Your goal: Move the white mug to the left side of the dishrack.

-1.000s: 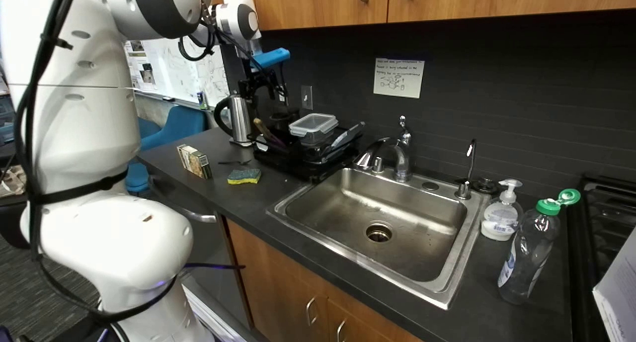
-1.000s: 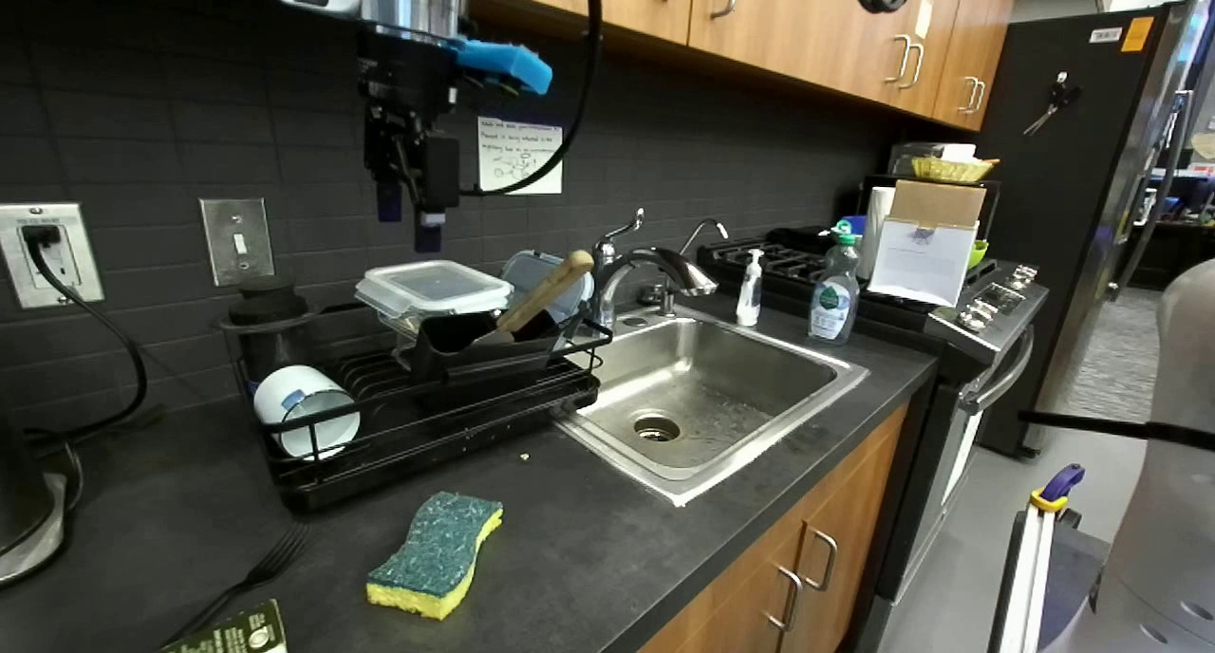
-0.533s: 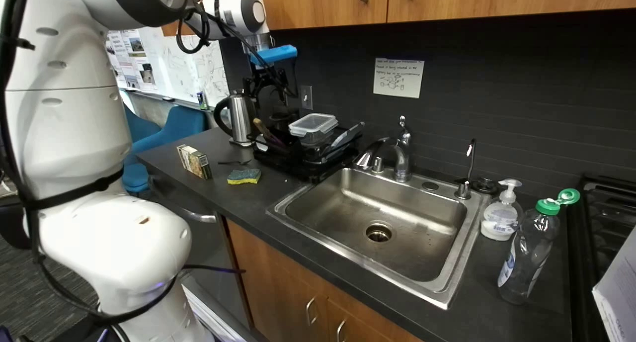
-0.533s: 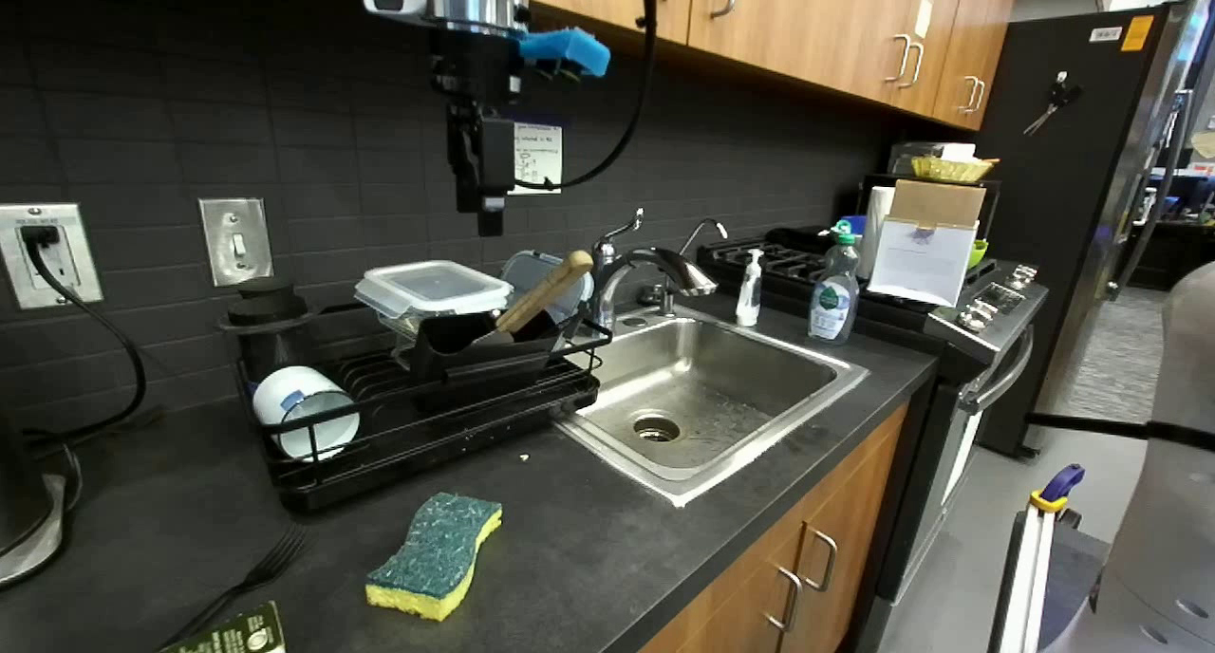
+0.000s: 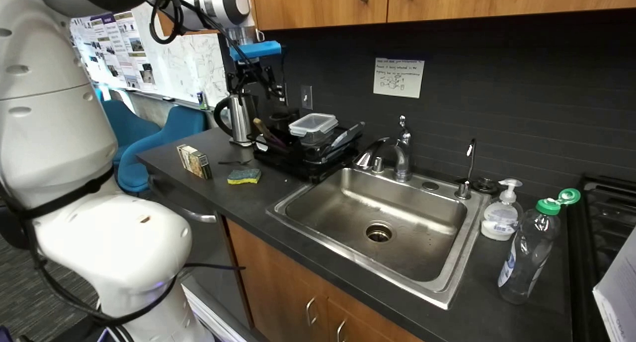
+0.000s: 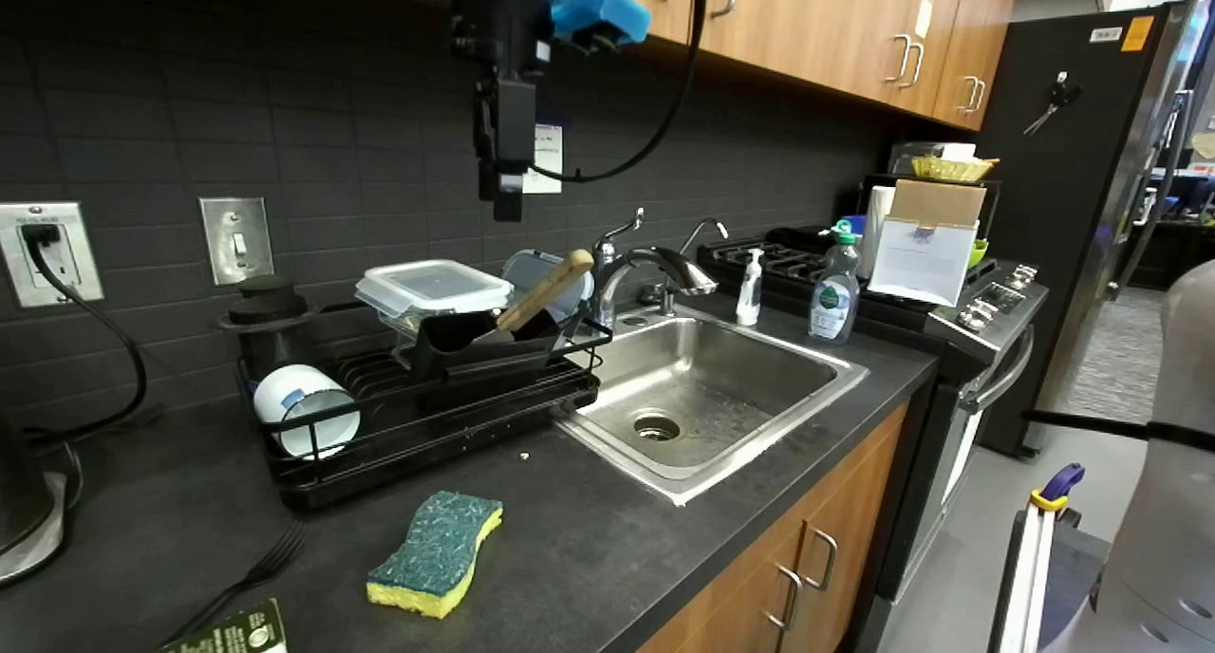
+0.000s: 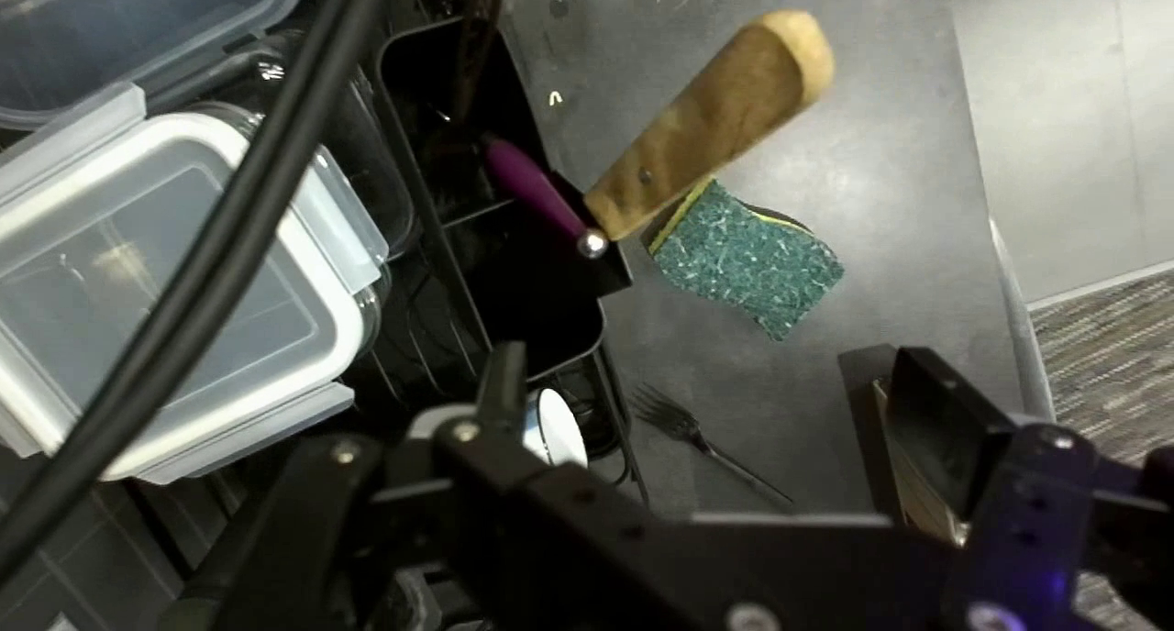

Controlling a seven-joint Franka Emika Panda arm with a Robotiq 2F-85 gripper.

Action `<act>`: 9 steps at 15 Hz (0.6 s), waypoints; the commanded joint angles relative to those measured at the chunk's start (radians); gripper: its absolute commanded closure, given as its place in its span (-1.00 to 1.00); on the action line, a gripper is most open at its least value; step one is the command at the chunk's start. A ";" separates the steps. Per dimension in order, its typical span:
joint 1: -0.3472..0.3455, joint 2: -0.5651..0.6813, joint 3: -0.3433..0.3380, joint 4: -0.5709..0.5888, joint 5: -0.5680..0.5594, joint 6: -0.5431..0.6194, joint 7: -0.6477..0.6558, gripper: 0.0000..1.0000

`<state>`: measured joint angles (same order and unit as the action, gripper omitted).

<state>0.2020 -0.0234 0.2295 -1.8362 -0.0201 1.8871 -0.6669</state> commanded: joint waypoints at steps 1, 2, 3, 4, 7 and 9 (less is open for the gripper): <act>0.012 -0.106 -0.007 -0.076 0.032 -0.031 0.039 -1.00; 0.010 -0.129 -0.015 -0.091 0.043 -0.046 0.043 -1.00; 0.008 -0.150 -0.022 -0.105 0.049 -0.057 0.055 -1.00; 0.002 -0.173 -0.035 -0.122 0.062 -0.072 0.064 -1.00; -0.014 -0.240 -0.078 -0.172 0.086 -0.103 0.114 -1.00; -0.030 -0.280 -0.114 -0.207 0.099 -0.109 0.156 -1.00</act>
<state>0.1922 -0.2202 0.1588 -1.9725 0.0448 1.7898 -0.5633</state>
